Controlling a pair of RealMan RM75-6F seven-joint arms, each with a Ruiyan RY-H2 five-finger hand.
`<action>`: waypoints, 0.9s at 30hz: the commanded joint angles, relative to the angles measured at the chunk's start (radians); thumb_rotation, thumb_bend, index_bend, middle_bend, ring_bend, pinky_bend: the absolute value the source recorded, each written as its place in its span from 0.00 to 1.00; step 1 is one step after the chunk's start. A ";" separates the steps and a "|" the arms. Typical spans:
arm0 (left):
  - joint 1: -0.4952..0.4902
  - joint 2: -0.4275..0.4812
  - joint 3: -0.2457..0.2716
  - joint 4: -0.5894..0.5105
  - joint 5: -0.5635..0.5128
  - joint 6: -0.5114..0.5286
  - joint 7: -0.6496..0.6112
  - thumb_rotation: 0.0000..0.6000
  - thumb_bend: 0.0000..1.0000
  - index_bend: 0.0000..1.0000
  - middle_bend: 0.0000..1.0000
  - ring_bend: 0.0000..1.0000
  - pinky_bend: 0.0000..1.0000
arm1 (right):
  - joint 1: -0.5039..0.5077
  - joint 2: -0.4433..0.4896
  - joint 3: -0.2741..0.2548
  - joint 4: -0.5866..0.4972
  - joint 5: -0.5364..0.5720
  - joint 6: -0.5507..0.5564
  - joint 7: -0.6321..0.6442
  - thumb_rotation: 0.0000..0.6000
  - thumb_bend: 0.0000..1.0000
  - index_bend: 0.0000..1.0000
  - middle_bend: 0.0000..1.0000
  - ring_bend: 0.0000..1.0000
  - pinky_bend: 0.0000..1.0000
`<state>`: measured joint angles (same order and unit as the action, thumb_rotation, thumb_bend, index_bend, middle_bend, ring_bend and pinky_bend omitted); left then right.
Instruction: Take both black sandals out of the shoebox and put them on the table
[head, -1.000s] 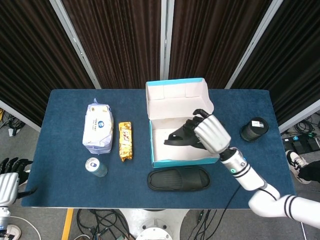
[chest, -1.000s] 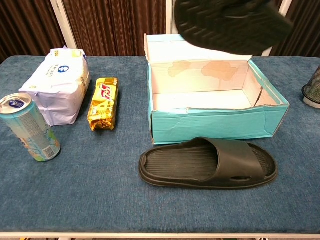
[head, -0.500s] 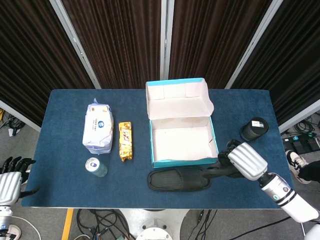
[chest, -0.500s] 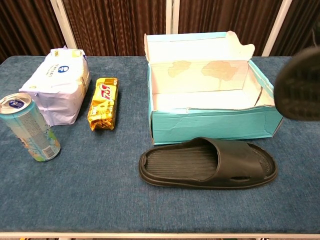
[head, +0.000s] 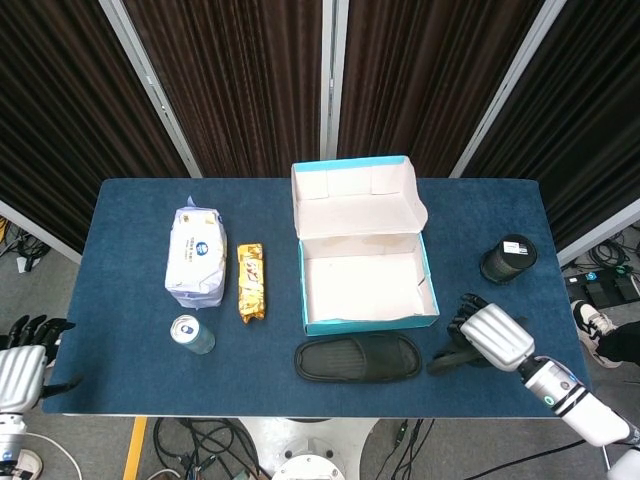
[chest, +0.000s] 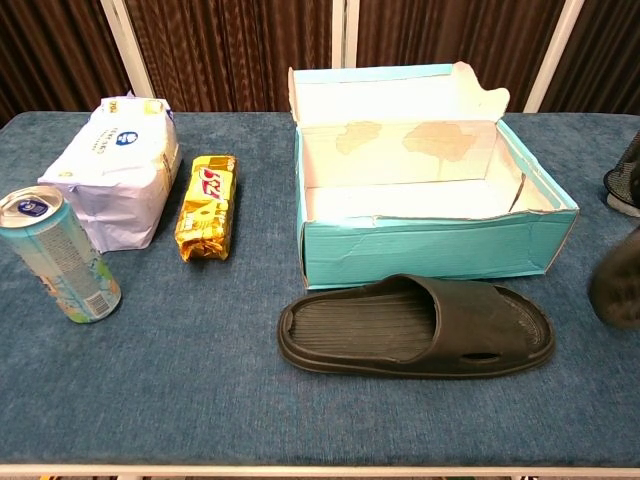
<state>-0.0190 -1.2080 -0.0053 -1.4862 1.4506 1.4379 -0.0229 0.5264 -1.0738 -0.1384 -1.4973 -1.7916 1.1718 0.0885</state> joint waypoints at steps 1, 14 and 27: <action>0.001 0.000 0.001 0.002 -0.003 -0.003 0.000 1.00 0.00 0.23 0.18 0.09 0.06 | -0.009 -0.041 0.014 0.030 0.038 -0.045 -0.087 1.00 0.03 0.09 0.07 0.00 0.00; -0.004 -0.005 -0.004 0.009 -0.004 -0.001 -0.005 1.00 0.00 0.23 0.18 0.09 0.06 | -0.062 -0.015 0.091 -0.038 0.122 0.054 -0.084 1.00 0.02 0.00 0.00 0.00 0.00; 0.001 -0.055 -0.032 0.050 0.032 0.090 0.023 1.00 0.00 0.23 0.18 0.09 0.05 | -0.346 -0.019 0.088 -0.086 0.217 0.399 0.076 1.00 0.14 0.10 0.10 0.01 0.04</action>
<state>-0.0209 -1.2549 -0.0330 -1.4421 1.4761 1.5155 -0.0070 0.2170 -1.0946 -0.0376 -1.5685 -1.5808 1.5374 0.1295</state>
